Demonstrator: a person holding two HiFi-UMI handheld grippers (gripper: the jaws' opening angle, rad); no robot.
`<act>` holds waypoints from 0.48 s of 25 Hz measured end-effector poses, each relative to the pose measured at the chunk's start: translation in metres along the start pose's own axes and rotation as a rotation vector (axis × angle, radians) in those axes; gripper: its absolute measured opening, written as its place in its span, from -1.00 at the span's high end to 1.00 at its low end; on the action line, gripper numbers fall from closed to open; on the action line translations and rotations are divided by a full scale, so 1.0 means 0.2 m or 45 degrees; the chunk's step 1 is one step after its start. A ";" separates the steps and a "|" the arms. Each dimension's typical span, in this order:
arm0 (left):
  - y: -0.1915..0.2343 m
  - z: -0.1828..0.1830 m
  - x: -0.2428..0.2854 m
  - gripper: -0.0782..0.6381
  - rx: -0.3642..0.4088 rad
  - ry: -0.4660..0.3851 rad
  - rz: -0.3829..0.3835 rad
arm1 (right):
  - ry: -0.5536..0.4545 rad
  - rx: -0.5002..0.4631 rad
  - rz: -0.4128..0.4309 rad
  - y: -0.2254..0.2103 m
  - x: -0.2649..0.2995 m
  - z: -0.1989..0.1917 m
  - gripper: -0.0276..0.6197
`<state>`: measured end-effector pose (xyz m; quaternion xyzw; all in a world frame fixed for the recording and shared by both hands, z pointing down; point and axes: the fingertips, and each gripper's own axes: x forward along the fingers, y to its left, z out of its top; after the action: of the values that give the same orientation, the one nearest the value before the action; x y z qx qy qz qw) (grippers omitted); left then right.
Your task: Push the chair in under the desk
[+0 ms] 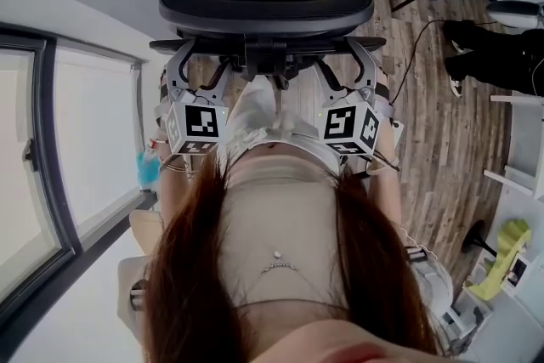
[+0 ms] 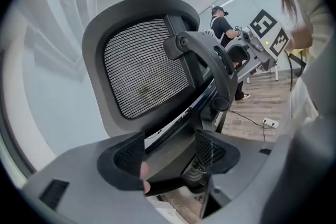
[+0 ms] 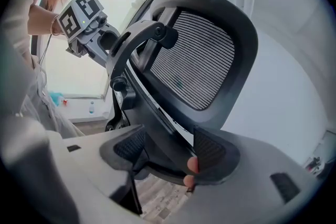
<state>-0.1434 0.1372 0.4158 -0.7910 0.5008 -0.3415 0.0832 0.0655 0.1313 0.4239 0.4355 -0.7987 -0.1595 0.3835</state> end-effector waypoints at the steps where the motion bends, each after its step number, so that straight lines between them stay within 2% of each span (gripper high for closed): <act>1: 0.00 0.00 0.00 -0.02 0.000 -0.001 -0.001 | 0.003 -0.004 0.000 0.00 0.01 0.00 0.03; 12: 0.01 0.00 0.00 -0.03 0.009 -0.019 -0.012 | 0.019 -0.039 -0.009 0.02 0.05 -0.01 0.03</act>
<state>-0.1440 0.1360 0.4151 -0.7955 0.4953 -0.3377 0.0881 0.0623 0.1246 0.4325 0.4335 -0.7917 -0.1697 0.3957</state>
